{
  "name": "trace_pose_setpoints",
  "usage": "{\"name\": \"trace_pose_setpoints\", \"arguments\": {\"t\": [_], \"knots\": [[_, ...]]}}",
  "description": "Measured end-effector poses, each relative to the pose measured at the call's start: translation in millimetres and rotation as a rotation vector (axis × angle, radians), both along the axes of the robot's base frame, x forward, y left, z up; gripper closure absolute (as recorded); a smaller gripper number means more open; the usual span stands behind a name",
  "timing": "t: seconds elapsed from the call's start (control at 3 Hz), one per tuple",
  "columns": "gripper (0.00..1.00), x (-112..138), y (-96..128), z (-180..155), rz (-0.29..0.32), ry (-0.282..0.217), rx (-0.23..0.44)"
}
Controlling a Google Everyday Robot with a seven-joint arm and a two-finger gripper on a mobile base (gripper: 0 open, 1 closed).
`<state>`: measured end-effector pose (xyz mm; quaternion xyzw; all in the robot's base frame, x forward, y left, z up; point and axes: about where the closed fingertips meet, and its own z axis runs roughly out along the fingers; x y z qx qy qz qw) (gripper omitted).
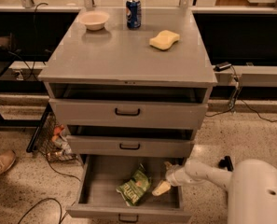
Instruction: Pick green jalapeno chip bag from bottom drawer and place on counter
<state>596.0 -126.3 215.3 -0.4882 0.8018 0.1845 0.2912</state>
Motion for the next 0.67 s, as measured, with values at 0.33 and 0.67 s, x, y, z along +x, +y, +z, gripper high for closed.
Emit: {"name": "trace_pose_setpoints", "arguments": {"t": [0.33, 0.67], "knots": [[0.00, 5, 16, -25, 0.001, 0.026, -0.022], [0.00, 10, 36, -45, 0.013, 0.043, -0.051]]}}
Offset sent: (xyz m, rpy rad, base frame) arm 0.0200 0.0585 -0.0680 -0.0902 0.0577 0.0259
